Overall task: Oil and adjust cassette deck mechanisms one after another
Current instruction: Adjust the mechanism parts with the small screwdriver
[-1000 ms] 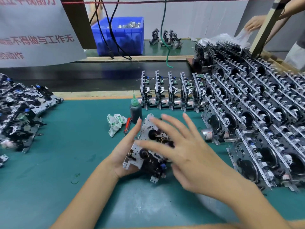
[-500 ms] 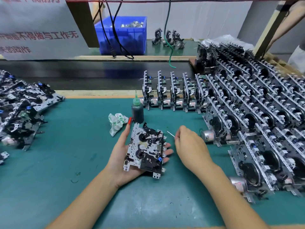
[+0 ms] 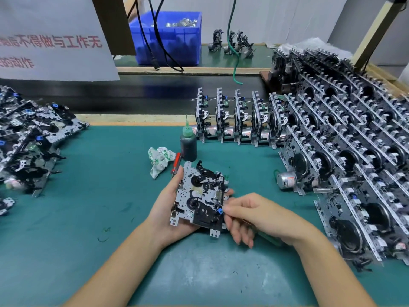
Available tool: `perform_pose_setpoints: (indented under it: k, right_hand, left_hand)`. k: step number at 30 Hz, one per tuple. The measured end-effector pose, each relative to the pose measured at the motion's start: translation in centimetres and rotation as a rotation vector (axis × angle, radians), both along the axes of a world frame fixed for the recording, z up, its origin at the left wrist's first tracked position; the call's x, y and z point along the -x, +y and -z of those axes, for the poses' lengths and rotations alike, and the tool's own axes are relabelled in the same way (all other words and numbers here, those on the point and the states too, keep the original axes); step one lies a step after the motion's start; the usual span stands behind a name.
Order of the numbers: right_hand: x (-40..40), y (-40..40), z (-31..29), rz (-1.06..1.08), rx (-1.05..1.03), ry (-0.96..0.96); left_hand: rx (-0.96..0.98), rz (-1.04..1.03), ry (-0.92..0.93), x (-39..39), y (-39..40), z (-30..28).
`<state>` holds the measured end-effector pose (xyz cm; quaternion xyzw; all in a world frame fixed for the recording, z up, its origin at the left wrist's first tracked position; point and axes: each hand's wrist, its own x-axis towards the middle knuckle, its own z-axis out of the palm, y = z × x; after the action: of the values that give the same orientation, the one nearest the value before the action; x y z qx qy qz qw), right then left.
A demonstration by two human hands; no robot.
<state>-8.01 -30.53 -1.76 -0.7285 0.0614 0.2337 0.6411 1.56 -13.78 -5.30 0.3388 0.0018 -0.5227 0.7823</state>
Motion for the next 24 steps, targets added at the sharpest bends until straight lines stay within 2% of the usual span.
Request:
perform_pose_setpoints:
  k: [14, 19, 24]
  right_hand:
    - [0.01, 0.25, -0.1, 0.097, 0.037, -0.048]
    - [0.14, 0.41, -0.07, 0.09, -0.017, 0.008]
    - [0.07, 0.49, -0.05, 0.094, 0.071, -0.028]
  left_hand:
    - [-0.004, -0.006, -0.005, 0.09, 0.02, -0.2]
    - [-0.007, -0.01, 0.002, 0.1, 0.06, -0.06]
    - [-0.024, -0.012, 0.002, 0.14, 0.01, -0.1]
